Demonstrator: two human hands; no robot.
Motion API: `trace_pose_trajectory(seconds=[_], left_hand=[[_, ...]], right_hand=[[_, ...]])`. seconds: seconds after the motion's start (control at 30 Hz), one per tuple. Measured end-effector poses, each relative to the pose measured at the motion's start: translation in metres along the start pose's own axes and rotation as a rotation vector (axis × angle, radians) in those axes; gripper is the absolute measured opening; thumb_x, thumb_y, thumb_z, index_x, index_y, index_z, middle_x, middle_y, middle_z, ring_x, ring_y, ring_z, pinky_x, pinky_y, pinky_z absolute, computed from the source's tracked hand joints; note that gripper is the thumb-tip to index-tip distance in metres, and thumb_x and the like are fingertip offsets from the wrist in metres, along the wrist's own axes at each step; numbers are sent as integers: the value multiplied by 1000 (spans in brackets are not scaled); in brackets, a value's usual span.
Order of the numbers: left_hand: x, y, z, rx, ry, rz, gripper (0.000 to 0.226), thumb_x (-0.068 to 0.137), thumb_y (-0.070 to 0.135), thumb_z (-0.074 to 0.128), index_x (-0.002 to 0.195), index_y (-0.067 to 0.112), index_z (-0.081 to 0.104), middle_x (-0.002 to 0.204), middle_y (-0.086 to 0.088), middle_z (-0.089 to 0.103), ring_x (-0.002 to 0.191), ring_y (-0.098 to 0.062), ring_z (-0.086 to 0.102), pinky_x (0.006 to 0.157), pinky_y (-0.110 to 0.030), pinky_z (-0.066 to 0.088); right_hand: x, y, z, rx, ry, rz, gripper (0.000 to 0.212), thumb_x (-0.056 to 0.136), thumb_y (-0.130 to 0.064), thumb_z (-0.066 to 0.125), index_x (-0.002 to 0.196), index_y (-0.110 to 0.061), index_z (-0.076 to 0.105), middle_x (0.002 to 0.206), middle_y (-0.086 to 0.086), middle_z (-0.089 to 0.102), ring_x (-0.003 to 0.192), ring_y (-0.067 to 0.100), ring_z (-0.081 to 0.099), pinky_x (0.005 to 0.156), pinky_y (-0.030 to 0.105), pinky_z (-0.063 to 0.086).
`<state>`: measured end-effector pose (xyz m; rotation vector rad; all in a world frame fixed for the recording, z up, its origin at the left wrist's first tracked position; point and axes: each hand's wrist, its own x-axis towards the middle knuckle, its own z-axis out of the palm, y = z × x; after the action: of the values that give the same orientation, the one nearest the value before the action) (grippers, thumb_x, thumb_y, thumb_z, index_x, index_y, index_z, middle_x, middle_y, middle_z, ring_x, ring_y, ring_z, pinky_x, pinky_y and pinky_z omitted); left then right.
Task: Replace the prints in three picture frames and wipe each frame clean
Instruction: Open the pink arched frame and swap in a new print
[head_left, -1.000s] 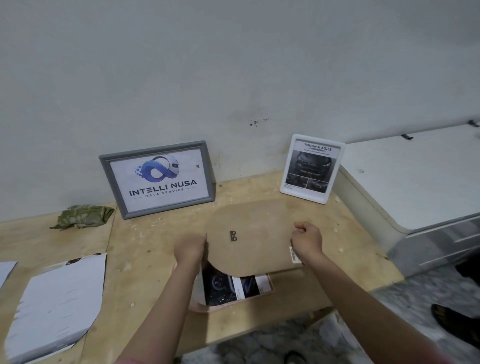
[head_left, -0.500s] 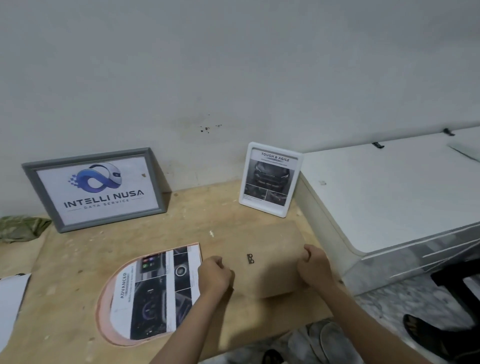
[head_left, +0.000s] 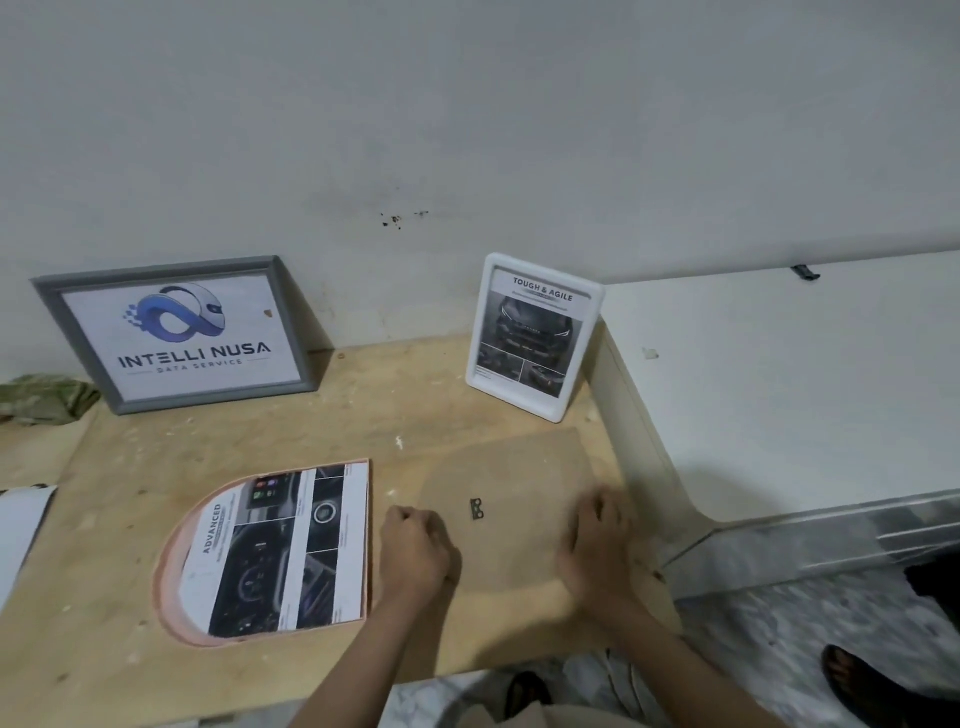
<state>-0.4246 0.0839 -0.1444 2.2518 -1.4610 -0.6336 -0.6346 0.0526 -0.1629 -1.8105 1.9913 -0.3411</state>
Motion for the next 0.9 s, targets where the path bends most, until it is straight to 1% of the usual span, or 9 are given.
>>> trace_pose_trajectory(seconds=[0.07, 0.13, 0.17, 0.27, 0.47, 0.57, 0.63, 0.8, 0.9], left_hand=[[-2, 3, -3, -56, 6, -9, 20, 82, 5, 56, 96, 10, 69, 101, -9, 52, 94, -27, 55, 83, -28, 43], [-5, 5, -8, -102, 33, 3, 21, 85, 10, 58, 104, 8, 66, 104, -9, 52, 94, -27, 57, 83, -26, 41], [-7, 3, -12, -116, 63, 1, 21, 86, 12, 59, 106, 7, 66, 105, -11, 53, 94, -27, 57, 83, -26, 40], [-8, -9, -26, -152, 178, -4, 22, 88, 18, 60, 105, 5, 66, 103, -12, 57, 94, -27, 58, 82, -27, 42], [-4, -67, -79, -88, 304, -78, 19, 87, 20, 61, 101, 7, 64, 104, -8, 54, 93, -24, 55, 79, -31, 44], [4, -107, -111, -15, 252, -183, 26, 83, 27, 63, 103, 10, 60, 109, -10, 52, 100, -29, 53, 77, -36, 46], [9, -133, -128, 77, 184, -220, 41, 81, 34, 66, 114, 12, 56, 120, -12, 49, 110, -30, 49, 84, -38, 46], [24, -181, -154, 170, 33, -113, 86, 69, 51, 75, 137, 12, 39, 147, -7, 32, 132, -27, 34, 104, -37, 37], [33, -197, -160, 162, -61, -27, 96, 64, 52, 78, 140, 15, 32, 152, -5, 24, 136, -27, 29, 107, -38, 35]], right_hand=[[0, -9, 0, 24, -20, -12, 49, 77, -19, 31, 112, 0, 60, 128, 29, 50, 114, 46, 51, 96, 47, 39], [-1, -22, 0, 52, -17, -54, 47, 85, -16, 41, 129, -5, 49, 146, 21, 33, 133, 40, 30, 110, 44, 25], [0, -29, 3, 78, -21, -104, 47, 86, -16, 44, 131, -5, 47, 148, 18, 31, 135, 37, 27, 111, 42, 22], [1, -55, 15, 67, -76, -230, 56, 81, -30, 32, 128, -6, 52, 139, 16, 46, 126, 35, 41, 107, 42, 33], [-14, -128, 36, 6, -219, -478, 58, 88, -31, 34, 142, -11, 36, 145, 7, 39, 134, 24, 31, 115, 35, 23], [-20, -168, 48, 17, -265, -556, 56, 93, -31, 41, 144, -13, 30, 148, 4, 33, 137, 23, 26, 116, 36, 20], [-23, -190, 58, -10, -275, -605, 57, 93, -34, 44, 145, -14, 29, 149, 4, 32, 138, 23, 26, 116, 36, 19], [-17, -223, 84, -236, -335, -603, 78, 87, -54, 47, 147, -15, 17, 155, 5, 20, 142, 26, 16, 116, 42, 16], [-15, -235, 95, -306, -334, -559, 88, 79, -59, 52, 146, -13, 16, 152, 8, 22, 140, 28, 19, 112, 45, 19]])
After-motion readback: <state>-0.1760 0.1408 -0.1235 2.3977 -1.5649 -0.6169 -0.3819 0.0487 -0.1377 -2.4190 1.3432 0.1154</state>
